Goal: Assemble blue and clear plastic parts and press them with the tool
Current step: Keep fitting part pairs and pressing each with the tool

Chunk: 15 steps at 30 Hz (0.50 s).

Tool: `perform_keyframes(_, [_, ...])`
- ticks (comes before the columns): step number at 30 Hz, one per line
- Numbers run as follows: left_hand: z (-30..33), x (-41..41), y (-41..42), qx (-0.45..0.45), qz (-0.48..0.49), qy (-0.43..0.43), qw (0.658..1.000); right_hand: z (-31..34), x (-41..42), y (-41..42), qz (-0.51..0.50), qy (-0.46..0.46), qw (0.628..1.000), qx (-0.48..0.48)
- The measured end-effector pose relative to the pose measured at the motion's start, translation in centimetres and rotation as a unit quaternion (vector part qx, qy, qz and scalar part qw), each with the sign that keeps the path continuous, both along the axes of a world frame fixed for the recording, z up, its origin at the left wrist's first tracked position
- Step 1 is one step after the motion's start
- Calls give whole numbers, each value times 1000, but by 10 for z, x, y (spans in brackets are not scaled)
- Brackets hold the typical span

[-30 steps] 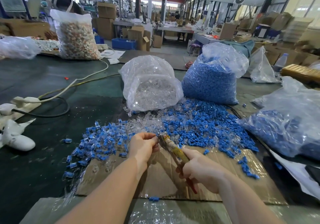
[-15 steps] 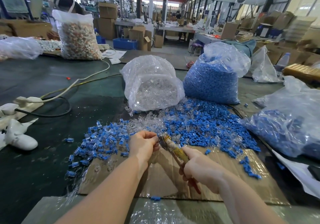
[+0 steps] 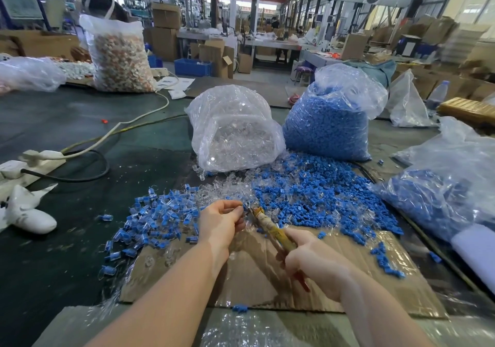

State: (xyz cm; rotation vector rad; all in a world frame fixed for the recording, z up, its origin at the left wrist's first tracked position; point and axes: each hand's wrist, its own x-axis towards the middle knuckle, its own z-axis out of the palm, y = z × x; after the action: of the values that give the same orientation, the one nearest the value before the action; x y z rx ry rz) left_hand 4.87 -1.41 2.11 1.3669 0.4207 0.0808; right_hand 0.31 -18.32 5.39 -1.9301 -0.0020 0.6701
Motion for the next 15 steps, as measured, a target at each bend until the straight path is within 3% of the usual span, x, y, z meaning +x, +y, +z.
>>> perform_keyframes(5, [3,-2,1,-38,12,21,999,-1,0,-4,-11,20,998,63])
perform_keyframes(7, [3,-3,4,-10,26,26,999,-3,0,-6,-26,15,997,74])
perform_keyframes(10, [3,-3,10,128,53,-5,990,-8,4,-6,-63,-56,996,28])
perform_keyframes(12, [3,-2,18,257,73,-36,963,-12,10,-7,-101,-126,986,-25])
perform_keyframes(15, [0,1,36,389,109,-64,912,-22,21,-20,-146,-217,934,-243])
